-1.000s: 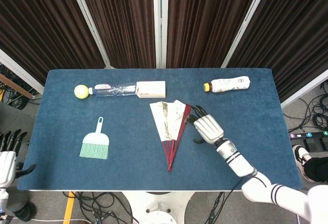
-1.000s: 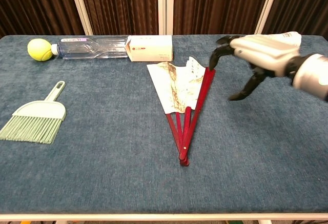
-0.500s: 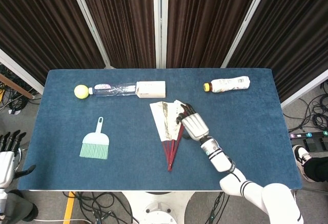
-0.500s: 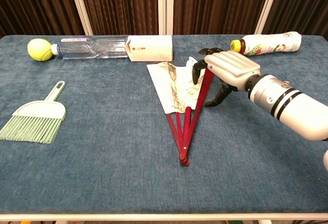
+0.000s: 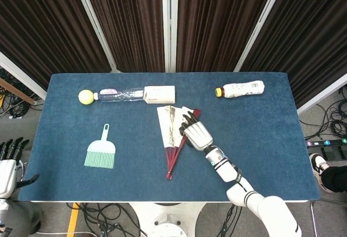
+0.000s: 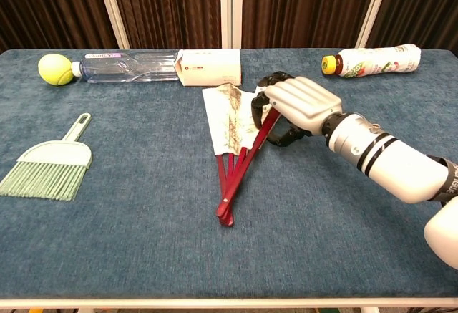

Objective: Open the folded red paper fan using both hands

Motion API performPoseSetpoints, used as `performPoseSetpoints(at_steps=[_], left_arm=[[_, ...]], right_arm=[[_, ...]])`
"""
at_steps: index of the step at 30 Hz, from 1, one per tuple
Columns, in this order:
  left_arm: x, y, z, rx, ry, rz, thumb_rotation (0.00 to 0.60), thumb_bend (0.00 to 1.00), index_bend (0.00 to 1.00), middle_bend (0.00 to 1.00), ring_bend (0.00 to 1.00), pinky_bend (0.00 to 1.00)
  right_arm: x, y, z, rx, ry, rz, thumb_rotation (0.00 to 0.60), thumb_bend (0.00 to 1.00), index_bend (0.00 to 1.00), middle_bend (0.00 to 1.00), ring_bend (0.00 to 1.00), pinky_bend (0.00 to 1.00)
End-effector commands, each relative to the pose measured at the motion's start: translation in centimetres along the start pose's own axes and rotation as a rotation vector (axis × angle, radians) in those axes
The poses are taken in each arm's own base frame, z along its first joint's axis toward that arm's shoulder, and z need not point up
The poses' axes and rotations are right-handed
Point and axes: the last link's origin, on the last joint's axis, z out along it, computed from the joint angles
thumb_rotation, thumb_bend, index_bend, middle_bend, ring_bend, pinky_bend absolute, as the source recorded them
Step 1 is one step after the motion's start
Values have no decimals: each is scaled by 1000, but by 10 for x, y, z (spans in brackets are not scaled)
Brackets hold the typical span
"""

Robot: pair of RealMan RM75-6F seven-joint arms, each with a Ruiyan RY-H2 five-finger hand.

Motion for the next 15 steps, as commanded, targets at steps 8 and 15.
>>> performPoseSetpoints(at_steps=[8, 15], left_arm=[[10, 14, 17, -93, 21, -56, 600, 0, 123, 63, 0, 47], [23, 54, 54, -271, 20, -233, 600, 0, 134, 63, 0, 83]], right_arm=[[41, 0, 16, 168, 83, -86, 600, 730, 700, 533, 277, 138], [119, 11, 21, 302, 146, -78, 600, 749, 758, 567, 299, 157]])
